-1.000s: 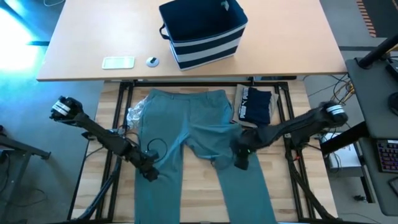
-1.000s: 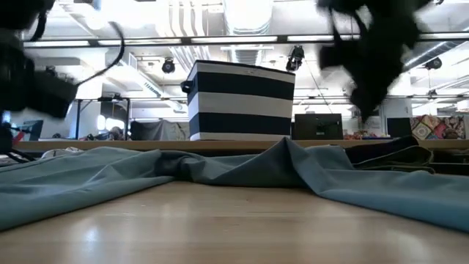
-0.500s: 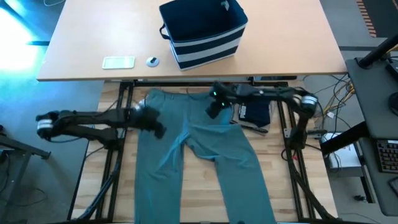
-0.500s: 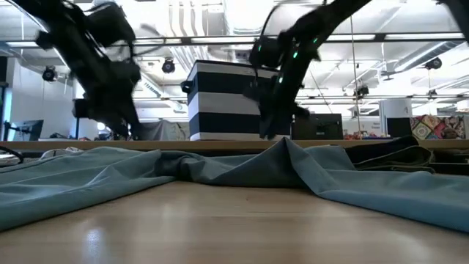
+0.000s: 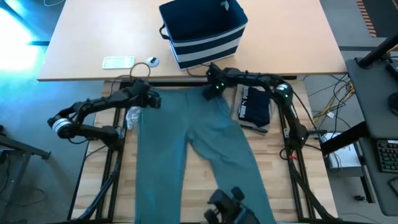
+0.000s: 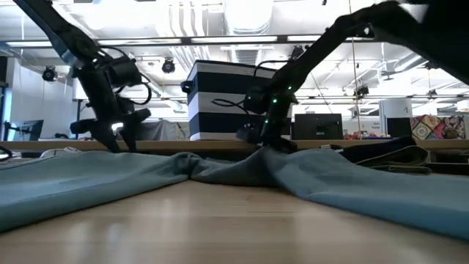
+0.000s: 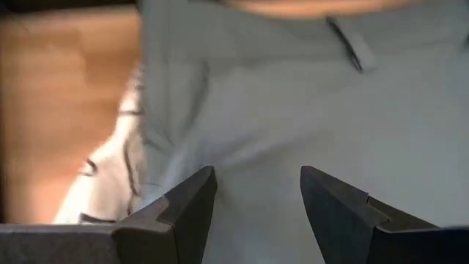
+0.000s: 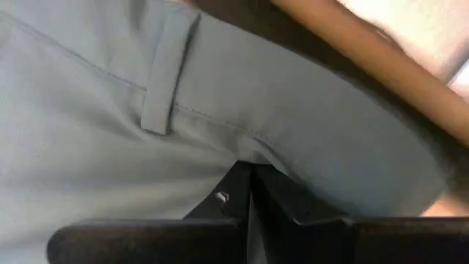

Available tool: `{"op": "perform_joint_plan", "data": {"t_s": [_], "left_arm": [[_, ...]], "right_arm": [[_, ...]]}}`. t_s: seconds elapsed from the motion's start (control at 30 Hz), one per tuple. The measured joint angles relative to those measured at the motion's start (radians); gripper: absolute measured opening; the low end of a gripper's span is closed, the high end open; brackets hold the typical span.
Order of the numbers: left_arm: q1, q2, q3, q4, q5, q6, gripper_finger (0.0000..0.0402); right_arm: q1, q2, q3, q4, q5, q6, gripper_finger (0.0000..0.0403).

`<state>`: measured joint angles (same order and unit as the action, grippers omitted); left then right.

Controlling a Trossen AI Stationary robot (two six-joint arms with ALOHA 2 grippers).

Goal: Fold Laundry from Bin
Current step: Fold the blue pants

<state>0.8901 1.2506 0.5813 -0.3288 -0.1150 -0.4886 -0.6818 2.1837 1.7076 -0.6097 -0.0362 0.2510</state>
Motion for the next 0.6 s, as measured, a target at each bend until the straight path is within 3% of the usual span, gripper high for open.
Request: {"op": "perform_joint_plan", "data": {"t_s": [0.17, 0.33, 0.47, 0.6], "left_arm": [[0.044, -0.013, 0.097, -0.058, -0.009, 0.067, 0.0189], [0.029, -0.062, 0.244, -0.188, 0.009, 0.146, 0.0189], [-0.043, -0.103, 0.293, -0.219, 0.146, 0.198, 0.0189], [-0.141, -0.108, 0.227, -0.222, 0.150, 0.149, 0.0189]], "right_arm": [[-0.011, 0.033, 0.130, -0.123, -0.004, -0.026, 0.0012], [-0.012, 0.018, 0.186, -0.292, -0.085, -0.206, 0.0012], [0.017, -0.110, 0.151, -0.451, -0.132, -0.279, 0.0012], [0.065, -0.165, 0.046, -0.459, -0.140, -0.299, 0.0012]]}}
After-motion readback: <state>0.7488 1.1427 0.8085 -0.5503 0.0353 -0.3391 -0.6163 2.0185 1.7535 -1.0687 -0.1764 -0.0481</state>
